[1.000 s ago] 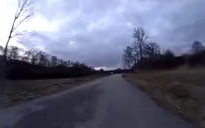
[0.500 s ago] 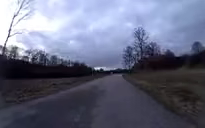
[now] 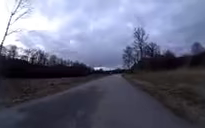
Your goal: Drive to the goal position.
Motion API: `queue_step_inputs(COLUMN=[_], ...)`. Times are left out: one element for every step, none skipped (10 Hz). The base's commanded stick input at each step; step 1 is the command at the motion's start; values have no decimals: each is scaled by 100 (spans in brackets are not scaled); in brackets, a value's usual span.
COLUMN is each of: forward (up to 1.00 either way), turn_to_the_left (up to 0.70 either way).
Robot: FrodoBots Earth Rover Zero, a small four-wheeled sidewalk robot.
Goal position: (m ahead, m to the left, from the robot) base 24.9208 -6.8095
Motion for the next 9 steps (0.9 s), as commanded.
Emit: queue_step_inputs(forward=[50, 50, 50, 50, 50, 50, 50, 50, 50], turn_to_the_left=[0, 0, 0, 0, 0, 0, 0, 0, 0])
